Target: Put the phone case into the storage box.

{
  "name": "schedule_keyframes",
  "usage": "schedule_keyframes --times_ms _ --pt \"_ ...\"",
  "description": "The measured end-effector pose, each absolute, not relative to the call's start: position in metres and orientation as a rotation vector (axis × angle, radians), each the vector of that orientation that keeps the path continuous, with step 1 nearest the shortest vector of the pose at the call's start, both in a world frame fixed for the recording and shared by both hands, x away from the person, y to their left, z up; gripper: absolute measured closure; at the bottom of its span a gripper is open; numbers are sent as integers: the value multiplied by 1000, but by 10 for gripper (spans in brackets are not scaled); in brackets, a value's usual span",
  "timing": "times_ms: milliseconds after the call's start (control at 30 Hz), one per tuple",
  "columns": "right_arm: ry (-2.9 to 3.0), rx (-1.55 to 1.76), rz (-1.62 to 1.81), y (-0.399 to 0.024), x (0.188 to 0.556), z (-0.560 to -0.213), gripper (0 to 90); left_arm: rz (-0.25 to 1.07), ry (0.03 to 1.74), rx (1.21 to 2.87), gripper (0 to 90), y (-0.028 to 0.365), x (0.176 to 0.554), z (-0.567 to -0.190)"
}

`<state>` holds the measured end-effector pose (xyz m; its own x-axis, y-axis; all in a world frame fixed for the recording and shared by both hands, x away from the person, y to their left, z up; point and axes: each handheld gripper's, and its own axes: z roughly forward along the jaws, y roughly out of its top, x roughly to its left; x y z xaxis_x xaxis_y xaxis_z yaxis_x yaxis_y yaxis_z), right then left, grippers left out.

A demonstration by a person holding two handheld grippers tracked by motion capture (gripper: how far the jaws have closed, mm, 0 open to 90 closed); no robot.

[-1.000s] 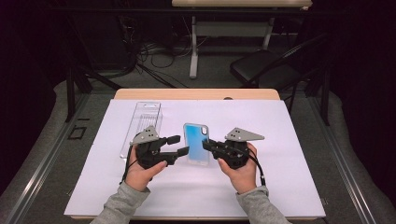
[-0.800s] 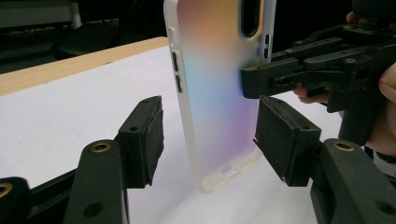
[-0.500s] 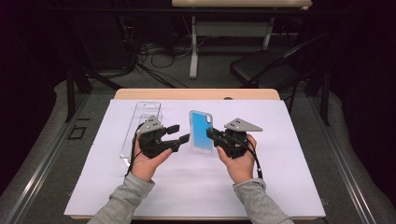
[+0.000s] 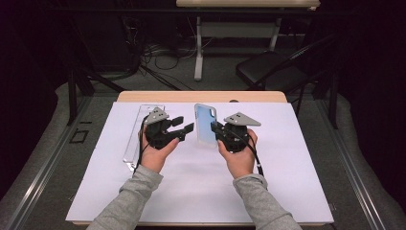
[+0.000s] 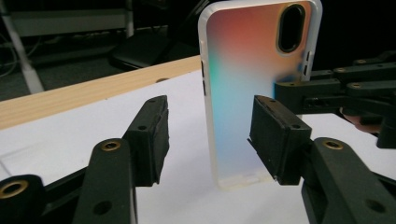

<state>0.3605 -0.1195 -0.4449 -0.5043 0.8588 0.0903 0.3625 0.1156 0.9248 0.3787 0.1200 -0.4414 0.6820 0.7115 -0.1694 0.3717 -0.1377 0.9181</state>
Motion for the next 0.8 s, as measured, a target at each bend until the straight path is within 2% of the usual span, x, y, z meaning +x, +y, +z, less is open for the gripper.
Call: schedule_keyframes --times_ms 800 --pt "1877 1195 1312 -95 365 -458 821 465 962 1704 623 110 399 -441"
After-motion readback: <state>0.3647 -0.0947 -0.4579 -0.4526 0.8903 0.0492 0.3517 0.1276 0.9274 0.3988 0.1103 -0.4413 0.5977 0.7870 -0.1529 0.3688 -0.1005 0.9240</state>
